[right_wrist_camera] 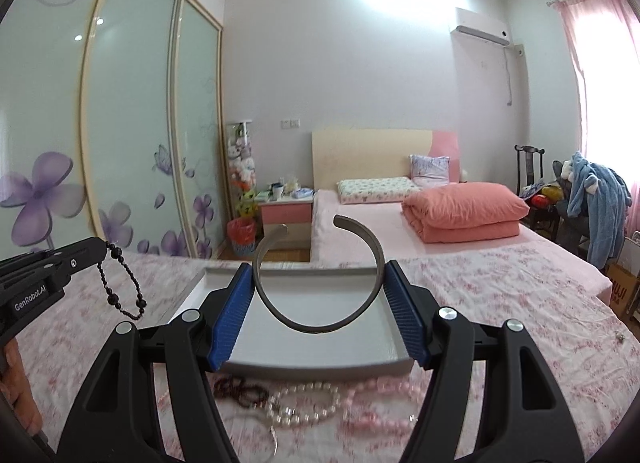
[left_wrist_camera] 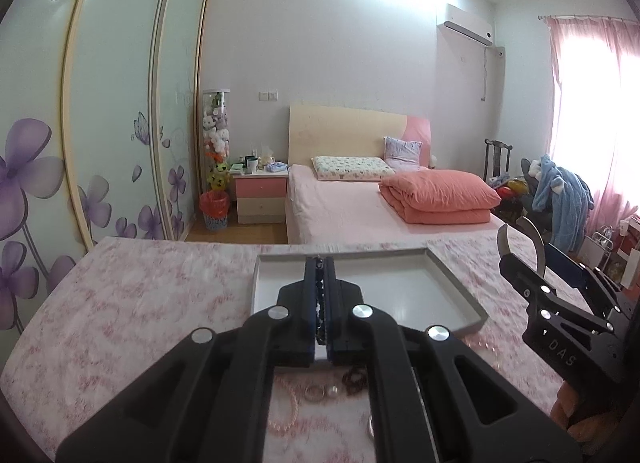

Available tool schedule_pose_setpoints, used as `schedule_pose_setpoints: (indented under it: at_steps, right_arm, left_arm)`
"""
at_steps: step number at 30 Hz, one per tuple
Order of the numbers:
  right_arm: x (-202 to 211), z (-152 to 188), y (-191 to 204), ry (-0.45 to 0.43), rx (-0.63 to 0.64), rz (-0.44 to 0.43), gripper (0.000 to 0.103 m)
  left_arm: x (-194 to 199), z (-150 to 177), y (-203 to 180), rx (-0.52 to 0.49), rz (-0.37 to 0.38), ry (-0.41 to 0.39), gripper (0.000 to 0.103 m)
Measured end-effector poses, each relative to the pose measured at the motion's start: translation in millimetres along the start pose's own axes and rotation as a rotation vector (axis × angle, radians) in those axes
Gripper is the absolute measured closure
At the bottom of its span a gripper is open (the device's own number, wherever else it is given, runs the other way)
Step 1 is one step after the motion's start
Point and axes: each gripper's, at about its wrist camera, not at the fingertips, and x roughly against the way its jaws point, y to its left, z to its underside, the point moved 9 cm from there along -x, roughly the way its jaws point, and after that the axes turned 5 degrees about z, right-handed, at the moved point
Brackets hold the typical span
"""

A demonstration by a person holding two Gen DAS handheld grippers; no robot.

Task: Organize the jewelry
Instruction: 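Carry both pieces into the grey tray and open both tools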

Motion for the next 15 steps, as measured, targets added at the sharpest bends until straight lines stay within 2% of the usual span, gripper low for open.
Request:
schedule_pose_setpoints:
  at_steps: [9,15]
  right_arm:
    - [-46.2,-5.8,-8.7,0.000,-0.022,0.036,0.036]
    - [-84.2,2.7,-6.2,0.049,-0.017,0.045,0.036]
  left_arm:
    - [-53.7,-7.4,0.1,0.008,-0.021,0.023,0.098]
    - [-92.1,-7.5,-0.8,-0.003,-0.027,0.044,0.098]
